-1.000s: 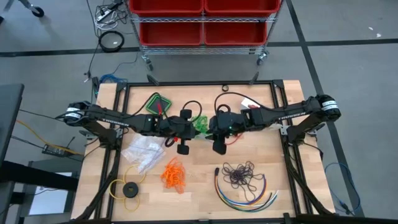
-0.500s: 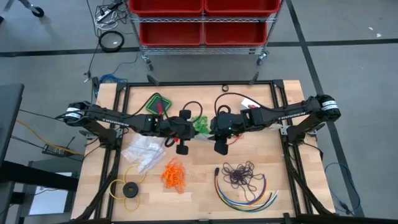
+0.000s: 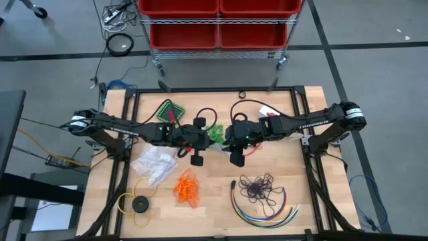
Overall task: Sort rubber bands
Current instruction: Open the transparent zip bag
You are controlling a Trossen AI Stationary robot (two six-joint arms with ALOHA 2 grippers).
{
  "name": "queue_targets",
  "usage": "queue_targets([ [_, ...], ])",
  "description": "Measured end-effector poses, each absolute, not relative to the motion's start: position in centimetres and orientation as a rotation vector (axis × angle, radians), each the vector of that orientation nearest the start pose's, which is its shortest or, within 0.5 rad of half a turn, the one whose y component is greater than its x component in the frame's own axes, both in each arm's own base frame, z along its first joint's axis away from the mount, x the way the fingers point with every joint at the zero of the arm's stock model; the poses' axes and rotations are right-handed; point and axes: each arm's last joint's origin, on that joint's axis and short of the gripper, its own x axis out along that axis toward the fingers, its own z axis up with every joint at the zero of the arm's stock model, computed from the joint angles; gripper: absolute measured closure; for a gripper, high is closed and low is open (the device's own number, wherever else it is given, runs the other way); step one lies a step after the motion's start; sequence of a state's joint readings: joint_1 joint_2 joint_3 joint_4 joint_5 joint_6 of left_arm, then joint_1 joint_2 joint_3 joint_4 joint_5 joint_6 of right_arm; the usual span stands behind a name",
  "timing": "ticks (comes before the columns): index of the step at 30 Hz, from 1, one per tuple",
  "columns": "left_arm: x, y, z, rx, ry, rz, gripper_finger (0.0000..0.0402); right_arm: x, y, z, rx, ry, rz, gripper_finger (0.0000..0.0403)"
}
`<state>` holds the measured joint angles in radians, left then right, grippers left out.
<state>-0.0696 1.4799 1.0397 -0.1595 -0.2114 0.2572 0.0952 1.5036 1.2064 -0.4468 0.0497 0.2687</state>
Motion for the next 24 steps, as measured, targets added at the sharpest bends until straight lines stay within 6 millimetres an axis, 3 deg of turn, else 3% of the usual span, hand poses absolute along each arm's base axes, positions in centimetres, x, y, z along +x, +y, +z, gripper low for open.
queue_targets([
  [16, 32.1, -1.4, 26.1, 0.284, 0.629, 0.036, 0.0401, 32.2, 2.8, 28.5, 0.185, 0.763, -0.094, 0.0311],
  [24, 32.3, -0.8, 26.4, 0.239, 0.613, 0.029, 0.0401, 32.2, 2.8, 30.5, 0.149, 0.769, -0.105, 0.0307],
])
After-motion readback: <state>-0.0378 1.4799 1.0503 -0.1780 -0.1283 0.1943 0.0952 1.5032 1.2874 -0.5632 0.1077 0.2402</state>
